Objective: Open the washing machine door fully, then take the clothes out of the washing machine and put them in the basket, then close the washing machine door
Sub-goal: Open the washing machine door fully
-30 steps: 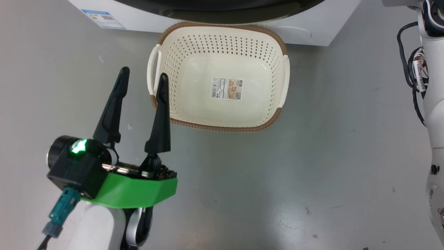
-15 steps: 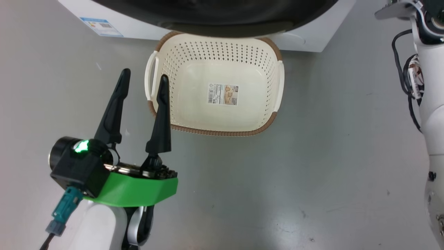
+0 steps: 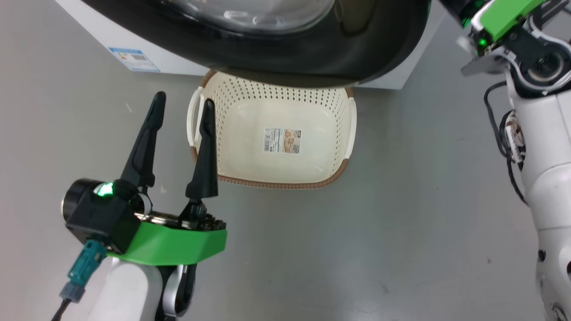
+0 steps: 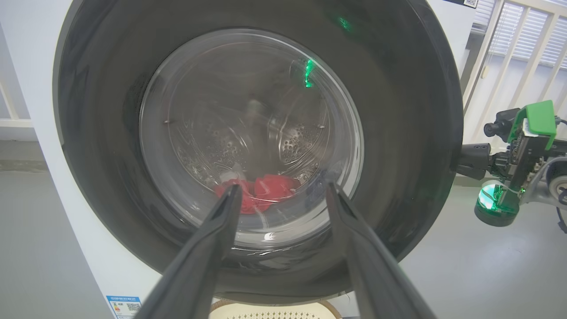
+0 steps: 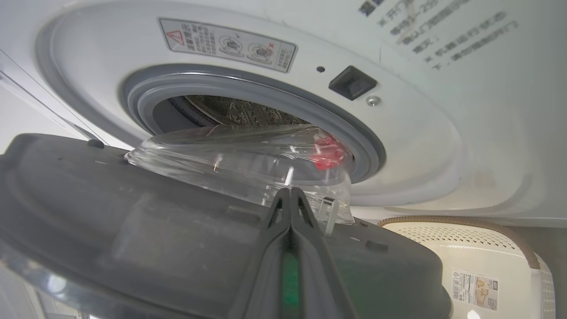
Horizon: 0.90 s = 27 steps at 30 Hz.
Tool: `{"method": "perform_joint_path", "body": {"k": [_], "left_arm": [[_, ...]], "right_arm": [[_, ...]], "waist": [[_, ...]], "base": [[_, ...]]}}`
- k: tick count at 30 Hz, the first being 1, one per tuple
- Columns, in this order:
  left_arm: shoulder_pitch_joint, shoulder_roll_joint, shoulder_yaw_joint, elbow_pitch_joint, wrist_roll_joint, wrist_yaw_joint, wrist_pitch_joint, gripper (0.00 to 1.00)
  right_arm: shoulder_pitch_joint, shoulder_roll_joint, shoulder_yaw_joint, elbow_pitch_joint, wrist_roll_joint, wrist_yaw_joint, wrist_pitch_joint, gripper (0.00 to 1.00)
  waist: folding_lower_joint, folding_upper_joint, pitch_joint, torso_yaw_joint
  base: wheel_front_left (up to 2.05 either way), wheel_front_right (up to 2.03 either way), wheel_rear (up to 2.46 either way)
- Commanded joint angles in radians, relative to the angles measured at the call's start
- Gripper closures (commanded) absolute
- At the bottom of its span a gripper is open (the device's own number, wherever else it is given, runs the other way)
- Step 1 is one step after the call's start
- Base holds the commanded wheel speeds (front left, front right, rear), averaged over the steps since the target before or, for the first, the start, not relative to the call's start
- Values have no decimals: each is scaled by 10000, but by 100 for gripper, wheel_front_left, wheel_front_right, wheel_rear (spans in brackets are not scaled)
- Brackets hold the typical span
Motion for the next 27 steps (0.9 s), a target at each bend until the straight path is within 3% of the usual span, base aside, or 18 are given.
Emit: {"method": "perform_joint_path", "body": {"k": [1, 27], "left_arm": [[151, 298, 282, -193, -98, 76, 31, 0], [1299, 636, 422, -20, -440, 371, 371, 0]], "right_arm": [[173, 402, 187, -428, 156, 79, 162, 100], [2720, 576, 736, -1035, 1114, 79, 1074, 100]], "waist": [[0, 0, -225, -33], [0, 0, -2093, 22]], "base": [[0, 0, 0], [0, 0, 0]]}}
